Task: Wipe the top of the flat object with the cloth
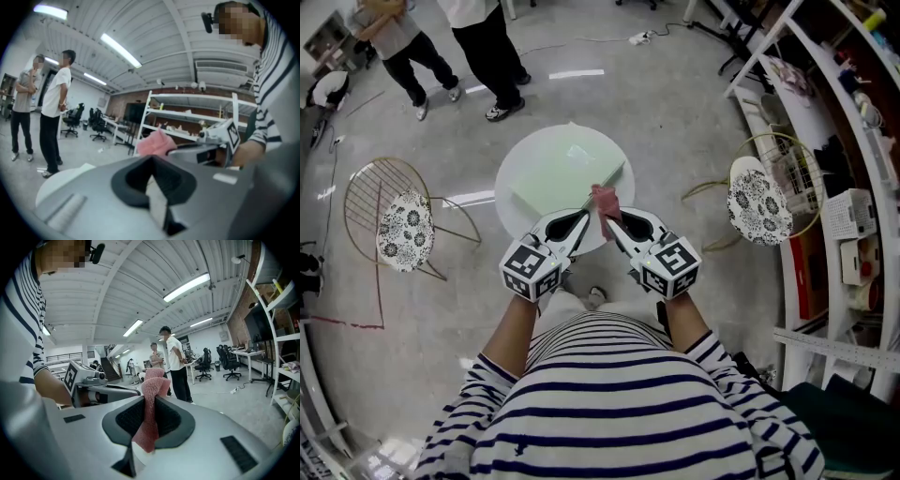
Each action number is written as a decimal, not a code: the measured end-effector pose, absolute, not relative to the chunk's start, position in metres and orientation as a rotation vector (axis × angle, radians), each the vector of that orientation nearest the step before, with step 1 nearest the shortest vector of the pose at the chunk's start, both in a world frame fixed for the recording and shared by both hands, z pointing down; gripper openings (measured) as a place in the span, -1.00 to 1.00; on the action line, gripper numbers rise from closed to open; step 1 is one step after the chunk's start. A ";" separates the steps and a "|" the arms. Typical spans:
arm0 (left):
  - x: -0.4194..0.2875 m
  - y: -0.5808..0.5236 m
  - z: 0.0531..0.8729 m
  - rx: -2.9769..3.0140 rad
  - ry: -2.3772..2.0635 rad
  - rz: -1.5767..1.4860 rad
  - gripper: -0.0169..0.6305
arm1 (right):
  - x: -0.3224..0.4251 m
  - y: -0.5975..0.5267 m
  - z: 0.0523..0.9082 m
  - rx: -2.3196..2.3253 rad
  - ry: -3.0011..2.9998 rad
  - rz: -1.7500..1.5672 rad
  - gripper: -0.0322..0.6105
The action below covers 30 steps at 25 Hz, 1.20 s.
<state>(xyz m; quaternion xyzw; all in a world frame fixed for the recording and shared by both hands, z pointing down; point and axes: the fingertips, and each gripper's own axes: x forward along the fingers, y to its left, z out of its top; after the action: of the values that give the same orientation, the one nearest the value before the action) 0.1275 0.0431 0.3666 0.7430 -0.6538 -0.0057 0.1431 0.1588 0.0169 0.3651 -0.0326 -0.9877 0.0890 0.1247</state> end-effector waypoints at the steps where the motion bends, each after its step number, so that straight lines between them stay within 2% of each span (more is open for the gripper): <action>1: 0.128 0.043 0.366 2.145 -1.884 -0.008 -0.92 | 0.158 0.017 0.364 -0.106 -2.885 0.271 -0.75; 10: 0.107 0.042 0.357 2.184 -1.888 0.149 -0.92 | 0.144 0.007 0.352 -0.113 -2.952 0.472 -0.75; 20: 0.012 0.020 0.376 2.242 -1.852 0.331 -0.92 | 0.113 -0.032 0.378 0.145 -2.886 0.458 -0.75; 30: -0.075 0.018 0.426 2.388 -1.526 0.415 -0.87 | 0.035 -0.050 0.406 0.459 -2.779 0.457 -0.75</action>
<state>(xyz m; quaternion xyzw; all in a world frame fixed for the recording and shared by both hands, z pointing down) -0.0750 0.0181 0.4258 0.8257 -0.5277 0.1436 0.1385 0.0349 -0.0504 0.4057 0.1591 -0.9638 0.1584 0.1438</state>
